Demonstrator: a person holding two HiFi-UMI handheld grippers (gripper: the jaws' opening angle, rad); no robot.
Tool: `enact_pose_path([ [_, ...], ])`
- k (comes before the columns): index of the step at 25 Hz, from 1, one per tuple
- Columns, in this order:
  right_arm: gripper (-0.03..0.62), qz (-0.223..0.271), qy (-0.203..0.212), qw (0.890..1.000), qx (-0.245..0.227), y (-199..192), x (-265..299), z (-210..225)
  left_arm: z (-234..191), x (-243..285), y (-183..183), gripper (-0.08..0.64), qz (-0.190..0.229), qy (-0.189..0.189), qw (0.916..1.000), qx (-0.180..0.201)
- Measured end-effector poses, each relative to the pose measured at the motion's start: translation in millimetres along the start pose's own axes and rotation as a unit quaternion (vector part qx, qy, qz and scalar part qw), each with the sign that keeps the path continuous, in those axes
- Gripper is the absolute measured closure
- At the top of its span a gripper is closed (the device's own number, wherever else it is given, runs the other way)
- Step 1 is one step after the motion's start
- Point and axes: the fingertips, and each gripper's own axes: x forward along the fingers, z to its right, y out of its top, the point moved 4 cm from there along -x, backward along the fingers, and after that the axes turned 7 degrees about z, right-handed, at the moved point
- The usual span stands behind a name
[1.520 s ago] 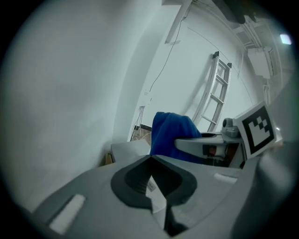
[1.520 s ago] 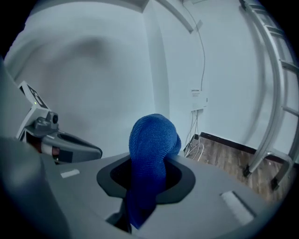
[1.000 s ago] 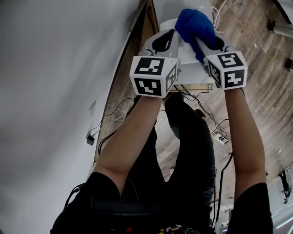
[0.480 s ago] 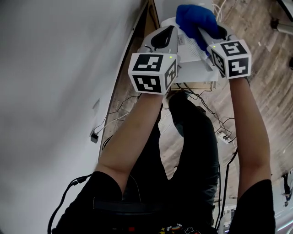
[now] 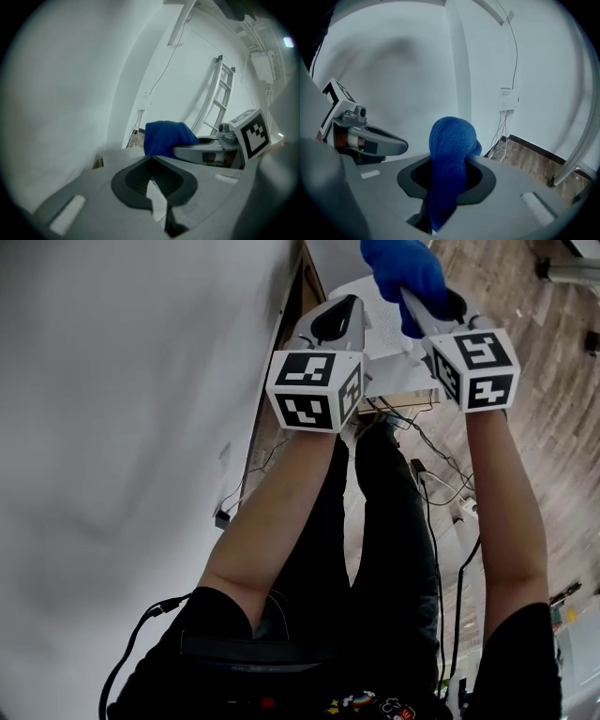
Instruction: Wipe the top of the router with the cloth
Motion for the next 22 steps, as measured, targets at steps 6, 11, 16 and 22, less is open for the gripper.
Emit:
enact_pose_path([
  [6, 0.471, 0.060, -0.041, 0.997, 0.035, 73, -82, -33, 43, -44, 85, 0.560, 0.030, -0.034, 0.9984, 0.035],
  [11, 0.471, 0.114, -0.106, 0.986, 0.064, 134, -158, -59, 89, -94, 148, 0.560, 0.075, -0.056, 0.9940, 0.055],
  [16, 0.471, 0.185, -0.174, 0.965, 0.062, 210, -234, -81, 145, -149, 217, 0.560, 0.138, -0.100, 0.9808, 0.094],
  [22, 0.471, 0.273, -0.217, 0.937, 0.000, 347, -320, -106, 215, -239, 334, 0.560, 0.232, -0.131, 0.9517, 0.153],
])
